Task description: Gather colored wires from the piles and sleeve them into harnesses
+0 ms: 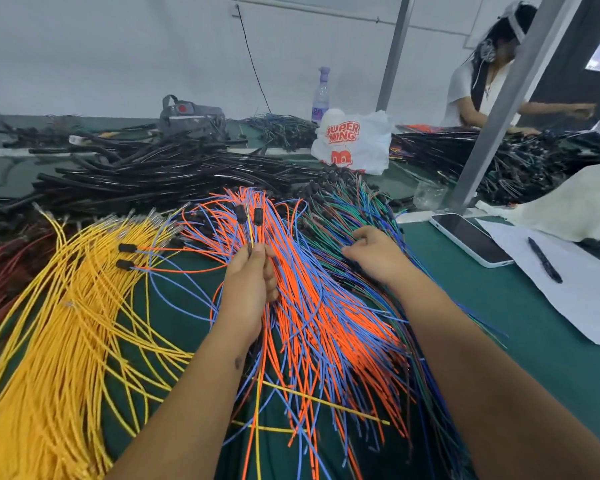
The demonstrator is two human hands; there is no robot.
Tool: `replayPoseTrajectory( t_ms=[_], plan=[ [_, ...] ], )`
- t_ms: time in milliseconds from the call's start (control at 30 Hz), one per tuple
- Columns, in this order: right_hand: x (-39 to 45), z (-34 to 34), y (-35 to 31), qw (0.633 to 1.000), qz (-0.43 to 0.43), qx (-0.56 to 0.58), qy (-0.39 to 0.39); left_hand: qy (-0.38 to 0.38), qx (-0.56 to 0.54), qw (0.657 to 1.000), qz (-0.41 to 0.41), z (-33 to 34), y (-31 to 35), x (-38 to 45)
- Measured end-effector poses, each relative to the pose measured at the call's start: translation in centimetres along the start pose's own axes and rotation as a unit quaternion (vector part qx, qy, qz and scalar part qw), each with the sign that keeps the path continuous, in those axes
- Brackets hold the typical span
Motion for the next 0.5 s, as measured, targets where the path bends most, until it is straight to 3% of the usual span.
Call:
replayPoseTrajectory(
  t_ms=[100,200,300,433,500],
  plan=[
    [-0.1,0.5,-0.9,0.987,-0.038,-0.155,0.013,0.002,0.000,1.000,-0.005,0.0,-0.1,0.1],
    [-0.2,0.7,-1.6,0.973,-0.071,-0.216,0.028,-0.002,0.001,1.000,-0.003,0.0,-0.2,0.2],
    [-0.3,0.3,-2.1,0.975,-0.085,-0.197,0.059,-0.010,-0.003,1.000,-0.003,-0.1,-0.4,0.3],
    [-1.5,-3.6,-2.6,0.983,-0.040,-0.078,0.162,-0.012,-0.005,1.000,-0.014,-0.3,-0.5,0.3],
    [-2.6,-6.5,-4.1,0.977,-0.048,-0.092,0.186,-0.006,-0.004,0.999,-0.039,-0.3,-0.5,0.2]
  ],
)
Point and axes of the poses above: each hand's wrist, its own x-axis towards the middle knuckle, its own z-axis out of the palm, y = z × x, the point moved 5 cm from there along x, towards the middle knuckle, and after that the axes turned 3 degrees about -z, right-handed, at the moved point
